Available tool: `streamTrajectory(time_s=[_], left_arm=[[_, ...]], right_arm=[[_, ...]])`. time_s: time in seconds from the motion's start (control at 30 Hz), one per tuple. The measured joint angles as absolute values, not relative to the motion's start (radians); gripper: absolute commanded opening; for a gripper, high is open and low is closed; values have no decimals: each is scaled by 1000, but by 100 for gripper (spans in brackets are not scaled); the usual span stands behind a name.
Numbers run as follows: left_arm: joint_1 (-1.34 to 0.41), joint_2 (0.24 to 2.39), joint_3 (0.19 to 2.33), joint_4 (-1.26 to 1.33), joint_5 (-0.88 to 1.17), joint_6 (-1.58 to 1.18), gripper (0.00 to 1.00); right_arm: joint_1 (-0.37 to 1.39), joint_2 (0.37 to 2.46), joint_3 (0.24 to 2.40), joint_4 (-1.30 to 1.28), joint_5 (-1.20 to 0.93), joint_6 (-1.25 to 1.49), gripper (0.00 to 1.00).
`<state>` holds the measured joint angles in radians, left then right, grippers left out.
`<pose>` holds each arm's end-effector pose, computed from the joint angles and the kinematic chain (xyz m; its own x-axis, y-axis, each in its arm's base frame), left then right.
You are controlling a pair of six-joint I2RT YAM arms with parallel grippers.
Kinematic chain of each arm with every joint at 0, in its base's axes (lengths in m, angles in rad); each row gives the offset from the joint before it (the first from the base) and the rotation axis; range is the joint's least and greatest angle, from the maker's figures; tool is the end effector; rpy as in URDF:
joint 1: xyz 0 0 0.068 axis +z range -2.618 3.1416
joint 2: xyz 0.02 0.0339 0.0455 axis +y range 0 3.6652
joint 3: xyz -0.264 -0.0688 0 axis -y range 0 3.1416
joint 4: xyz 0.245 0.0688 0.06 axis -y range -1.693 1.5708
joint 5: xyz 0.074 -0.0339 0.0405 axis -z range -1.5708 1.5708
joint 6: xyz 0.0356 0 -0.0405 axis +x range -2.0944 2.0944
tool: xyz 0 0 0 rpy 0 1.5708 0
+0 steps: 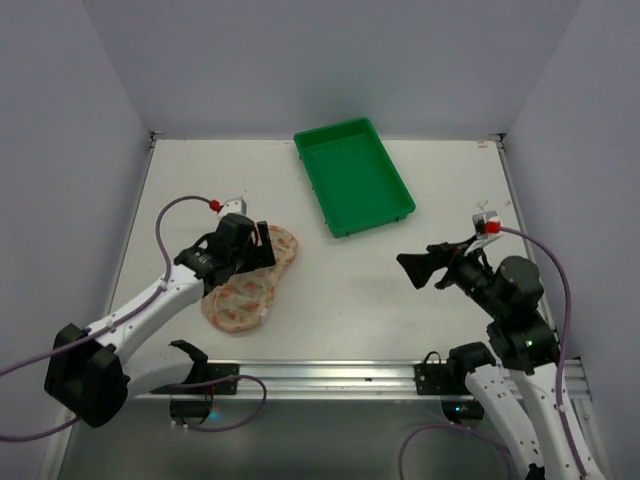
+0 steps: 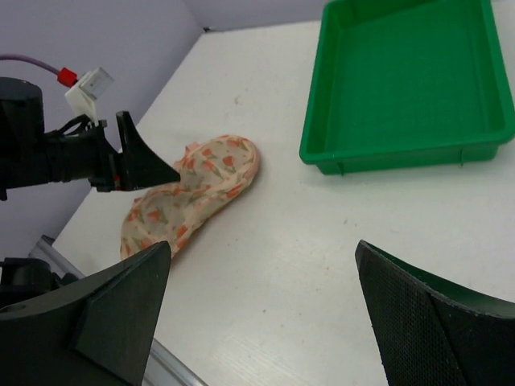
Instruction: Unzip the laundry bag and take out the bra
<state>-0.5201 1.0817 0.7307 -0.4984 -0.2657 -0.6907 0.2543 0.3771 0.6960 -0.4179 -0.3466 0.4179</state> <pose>0.1940 -0.1003 0.2373 -0.7119 -0.3007 -0.6347 -0.1615 0.9496 -0.2688 0.0892 0.0357 0.3339 -0.3162 0.3122 -0.8958 -0.4764 0.7643 0.4345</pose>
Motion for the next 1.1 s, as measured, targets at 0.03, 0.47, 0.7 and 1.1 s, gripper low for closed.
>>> streamTrajectory(time_s=[0.03,0.47,0.7,1.1], left_arm=[[-515,1135,751,-477,-265,-681,100],[-471,1460,856,-247,-182,-586,95],[-566,1431,716,-94,-94,-575,95],[-694,1374,672,-38,58,-572,100]], right_arm=[[254,427,699,-419,-345,436,99],[244,1095,860,-369,-47,641,99],[163,1493,1124,-307,23,646,99],[139,1847,1309,-291,-123,621,99]])
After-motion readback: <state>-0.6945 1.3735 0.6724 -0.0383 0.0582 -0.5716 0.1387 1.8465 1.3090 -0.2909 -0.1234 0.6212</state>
